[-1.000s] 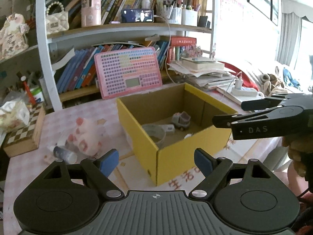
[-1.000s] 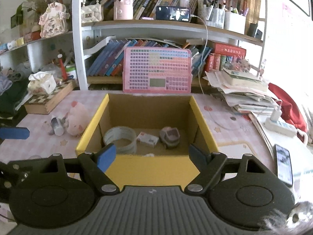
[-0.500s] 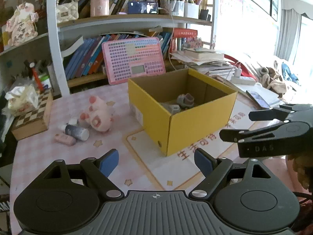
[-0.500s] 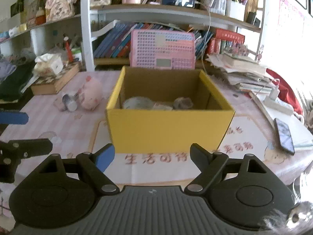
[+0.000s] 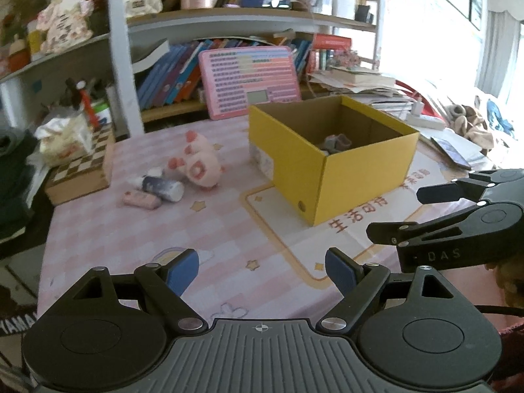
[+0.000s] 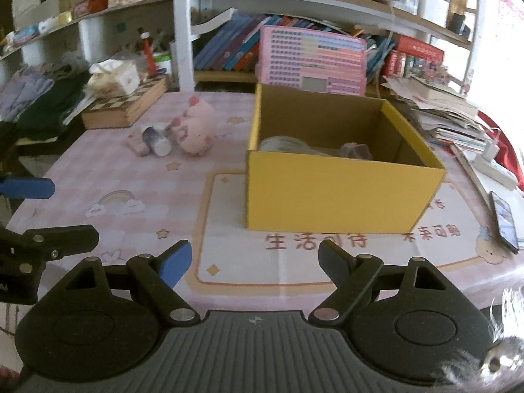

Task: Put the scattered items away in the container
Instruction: 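Lift both tools out of the box and move back toward the pink pig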

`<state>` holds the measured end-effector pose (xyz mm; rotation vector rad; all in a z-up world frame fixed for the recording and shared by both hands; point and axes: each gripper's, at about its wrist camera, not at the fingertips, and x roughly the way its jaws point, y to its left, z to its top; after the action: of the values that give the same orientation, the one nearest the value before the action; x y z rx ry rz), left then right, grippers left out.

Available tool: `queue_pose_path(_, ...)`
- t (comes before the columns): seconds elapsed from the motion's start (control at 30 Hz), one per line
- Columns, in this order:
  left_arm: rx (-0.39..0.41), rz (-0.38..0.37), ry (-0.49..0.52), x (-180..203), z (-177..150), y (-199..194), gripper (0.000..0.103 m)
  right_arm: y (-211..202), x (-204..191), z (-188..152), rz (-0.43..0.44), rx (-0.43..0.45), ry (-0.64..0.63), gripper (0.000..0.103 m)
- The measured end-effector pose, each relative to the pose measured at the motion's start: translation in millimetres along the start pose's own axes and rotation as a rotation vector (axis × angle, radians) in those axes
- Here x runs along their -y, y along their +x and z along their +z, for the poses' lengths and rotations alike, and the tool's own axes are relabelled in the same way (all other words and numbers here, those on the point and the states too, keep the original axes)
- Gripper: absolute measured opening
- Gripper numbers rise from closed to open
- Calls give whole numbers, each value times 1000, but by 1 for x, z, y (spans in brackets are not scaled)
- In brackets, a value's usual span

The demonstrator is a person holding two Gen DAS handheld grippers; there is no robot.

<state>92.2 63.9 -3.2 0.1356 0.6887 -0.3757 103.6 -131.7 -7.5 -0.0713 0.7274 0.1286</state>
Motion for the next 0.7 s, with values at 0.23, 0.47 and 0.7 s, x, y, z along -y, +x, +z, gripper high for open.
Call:
queue_pose_path(0.23,-30,33,-34,-15,-12,-1,92,11,-24,1,60,-50,-47,85)
queue_pose_path(0.47,-24,69,-63,-30,-16,-6,93,16,-45,8,90,-48,-101,85)
queue_pose_path(0.7,-28,95,-97,-45,-18,-7,93,21,-60,15,108,-43,-141,85)
